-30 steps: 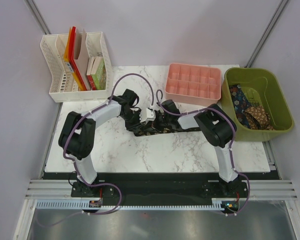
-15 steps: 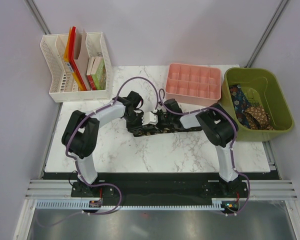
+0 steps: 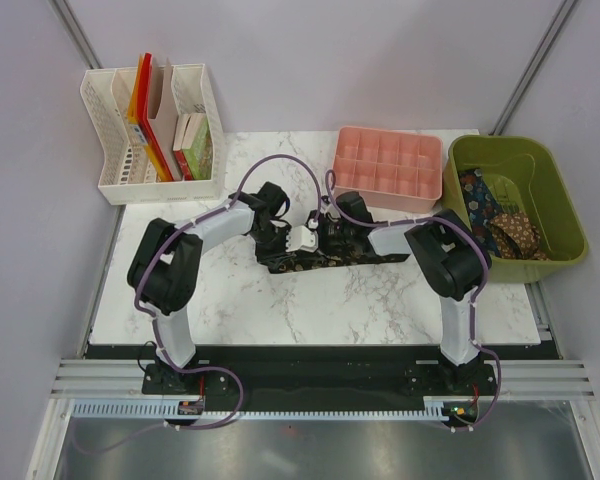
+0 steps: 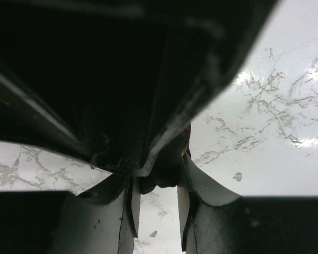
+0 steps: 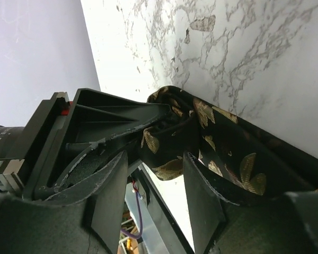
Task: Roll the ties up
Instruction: Roll the tie at the center of the board.
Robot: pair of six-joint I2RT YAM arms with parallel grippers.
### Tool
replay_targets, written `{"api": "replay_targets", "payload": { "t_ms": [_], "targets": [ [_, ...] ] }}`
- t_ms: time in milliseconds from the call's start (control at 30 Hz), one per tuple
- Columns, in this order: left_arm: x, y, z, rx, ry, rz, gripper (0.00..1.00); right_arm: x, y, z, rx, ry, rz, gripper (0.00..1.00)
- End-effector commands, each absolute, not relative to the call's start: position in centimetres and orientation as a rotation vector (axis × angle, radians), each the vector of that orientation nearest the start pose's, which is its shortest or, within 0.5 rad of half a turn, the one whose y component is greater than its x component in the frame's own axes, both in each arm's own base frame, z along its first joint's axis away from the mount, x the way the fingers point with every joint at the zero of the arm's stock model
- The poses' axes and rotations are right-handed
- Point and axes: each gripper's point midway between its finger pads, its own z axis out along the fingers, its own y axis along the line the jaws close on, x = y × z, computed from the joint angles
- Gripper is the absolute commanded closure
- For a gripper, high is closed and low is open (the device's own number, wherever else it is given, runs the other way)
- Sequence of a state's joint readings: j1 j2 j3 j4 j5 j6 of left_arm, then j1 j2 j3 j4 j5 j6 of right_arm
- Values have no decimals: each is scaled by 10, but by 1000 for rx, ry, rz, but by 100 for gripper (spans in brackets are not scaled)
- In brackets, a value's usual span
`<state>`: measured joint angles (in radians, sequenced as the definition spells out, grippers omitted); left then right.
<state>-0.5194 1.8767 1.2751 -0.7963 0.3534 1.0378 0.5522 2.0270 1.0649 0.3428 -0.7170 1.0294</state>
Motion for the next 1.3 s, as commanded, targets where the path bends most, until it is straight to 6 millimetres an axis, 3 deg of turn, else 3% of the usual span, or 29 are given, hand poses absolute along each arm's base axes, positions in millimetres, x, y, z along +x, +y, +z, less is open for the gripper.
{"api": "replay_targets", "payload": {
  "t_ms": [0,167,200,233,333,433,767,800,900,1033,1067,1167,1200,1267],
  "targets": [
    [274,-201,-12,-2375,-2206,595,76,317,370,77,75,2470,1623,47],
    [277,-203,-8,-2389,-2207,599,72,313,372,57,74,2522,1572,56],
    [277,-203,-7,-2389,-2207,602,72,313,371,54,76,2532,1564,61],
    [276,-203,-6,-2390,-2204,609,71,314,370,52,81,2536,1555,75],
    [277,-203,-1,-2403,-2211,615,66,317,362,43,95,2560,1509,93],
    [281,-203,8,-2426,-2229,618,59,319,352,32,100,2602,1445,100],
    [292,-217,54,-2445,-2369,782,35,323,335,-1,133,2678,1344,100],
    [293,-217,58,-2452,-2379,796,30,324,334,-3,134,2678,1339,100],
    [299,-216,79,-2458,-2454,885,1,325,333,-9,136,2688,1331,100],
    [313,-210,110,-2420,-2639,997,0,326,330,-16,144,2701,1307,100],
    [325,-205,119,-2413,-2721,1039,0,326,330,-17,145,2701,1304,100],
    [337,-192,159,-2347,-2904,1162,0,327,329,-17,164,2692,1305,100],
    [335,-189,174,-2356,-2935,1188,0,326,330,-16,163,2687,1308,100],
    [335,-184,187,-2253,-3025,1226,0,328,332,-14,163,2670,1307,100]
  ]
}}
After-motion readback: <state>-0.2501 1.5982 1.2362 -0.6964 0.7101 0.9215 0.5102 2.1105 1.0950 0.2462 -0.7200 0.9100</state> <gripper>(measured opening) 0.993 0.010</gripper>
